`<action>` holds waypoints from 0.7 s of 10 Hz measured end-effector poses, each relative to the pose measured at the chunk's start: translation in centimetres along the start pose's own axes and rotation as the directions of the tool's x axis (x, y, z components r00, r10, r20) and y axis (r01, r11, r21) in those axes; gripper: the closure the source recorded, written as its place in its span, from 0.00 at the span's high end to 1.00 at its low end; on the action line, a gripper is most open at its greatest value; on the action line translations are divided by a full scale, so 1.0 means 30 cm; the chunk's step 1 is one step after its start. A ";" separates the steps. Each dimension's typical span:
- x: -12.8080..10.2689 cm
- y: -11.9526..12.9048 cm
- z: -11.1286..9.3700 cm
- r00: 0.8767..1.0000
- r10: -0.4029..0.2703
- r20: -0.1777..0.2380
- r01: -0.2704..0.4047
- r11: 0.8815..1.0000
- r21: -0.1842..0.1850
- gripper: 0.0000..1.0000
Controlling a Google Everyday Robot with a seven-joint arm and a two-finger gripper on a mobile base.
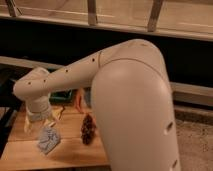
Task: Place towel in tray
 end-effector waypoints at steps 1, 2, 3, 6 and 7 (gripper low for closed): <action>-0.005 0.023 0.041 1.000 -0.011 -0.020 0.011 1.000 -0.002 0.80; -0.012 0.056 0.100 0.998 -0.028 -0.048 0.028 1.000 -0.005 0.80; -0.022 0.067 0.153 0.997 -0.033 -0.074 0.034 0.999 0.000 0.80; -0.045 0.110 0.247 0.991 -0.033 -0.133 0.039 0.998 0.043 0.80; -0.052 0.120 0.267 0.989 -0.033 -0.143 0.040 0.998 0.050 0.80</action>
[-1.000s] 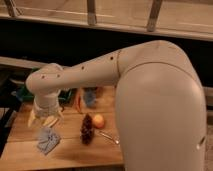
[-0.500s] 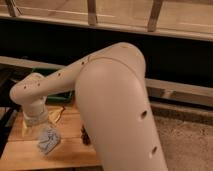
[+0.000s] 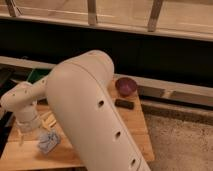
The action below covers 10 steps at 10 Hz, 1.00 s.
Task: Place towel in tray
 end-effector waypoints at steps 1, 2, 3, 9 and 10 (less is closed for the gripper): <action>-0.001 -0.001 0.000 1.000 0.001 0.000 -0.001 1.000 0.001 0.80; -0.001 -0.007 0.000 1.000 0.004 -0.001 -0.004 1.000 0.001 0.80; -0.001 -0.007 0.001 1.000 0.004 -0.001 -0.004 1.000 0.001 0.80; -0.020 -0.056 0.065 0.997 0.054 -0.048 -0.049 0.993 0.110 0.80; -0.025 -0.080 0.095 0.995 0.073 -0.060 -0.067 0.992 0.108 0.80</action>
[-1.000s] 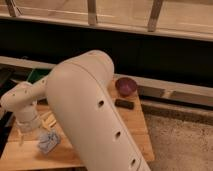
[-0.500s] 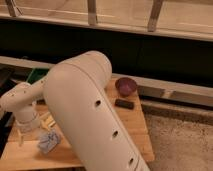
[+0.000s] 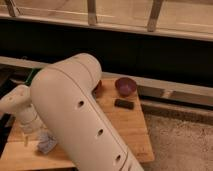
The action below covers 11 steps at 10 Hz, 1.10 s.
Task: Place towel in tray
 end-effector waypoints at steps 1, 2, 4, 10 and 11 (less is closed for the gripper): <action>-0.001 0.004 0.041 1.000 0.009 -0.016 -0.009 1.000 -0.011 0.80; -0.001 -0.007 0.064 0.999 0.019 -0.027 -0.019 1.000 -0.015 0.80; 0.001 -0.052 0.115 0.997 0.060 -0.050 -0.062 0.998 -0.029 0.80; -0.011 -0.044 0.175 0.993 0.089 -0.074 -0.090 0.996 -0.013 0.35; -0.013 -0.044 0.162 0.993 0.090 -0.072 -0.091 0.996 -0.013 0.22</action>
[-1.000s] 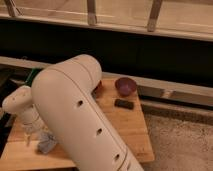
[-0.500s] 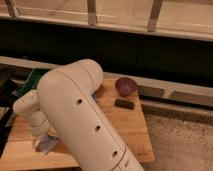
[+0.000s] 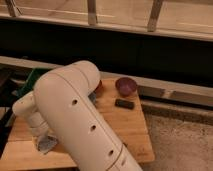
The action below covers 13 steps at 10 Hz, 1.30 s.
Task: Place towel in tray
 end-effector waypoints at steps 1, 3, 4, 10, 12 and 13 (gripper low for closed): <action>-0.003 -0.002 -0.009 1.000 -0.003 0.003 0.003 1.000 0.001 0.13; -0.003 0.003 -0.019 1.000 -0.004 0.003 0.004 1.000 -0.001 0.00; -0.002 0.008 -0.023 1.000 -0.006 0.003 0.006 1.000 -0.001 0.00; -0.005 -0.117 -0.305 0.970 0.004 0.244 0.059 0.967 -0.249 0.00; -0.054 -0.192 -0.413 0.951 0.015 0.309 0.087 0.946 -0.313 0.00; -0.087 -0.227 -0.444 0.943 0.021 0.333 0.098 0.937 -0.336 0.00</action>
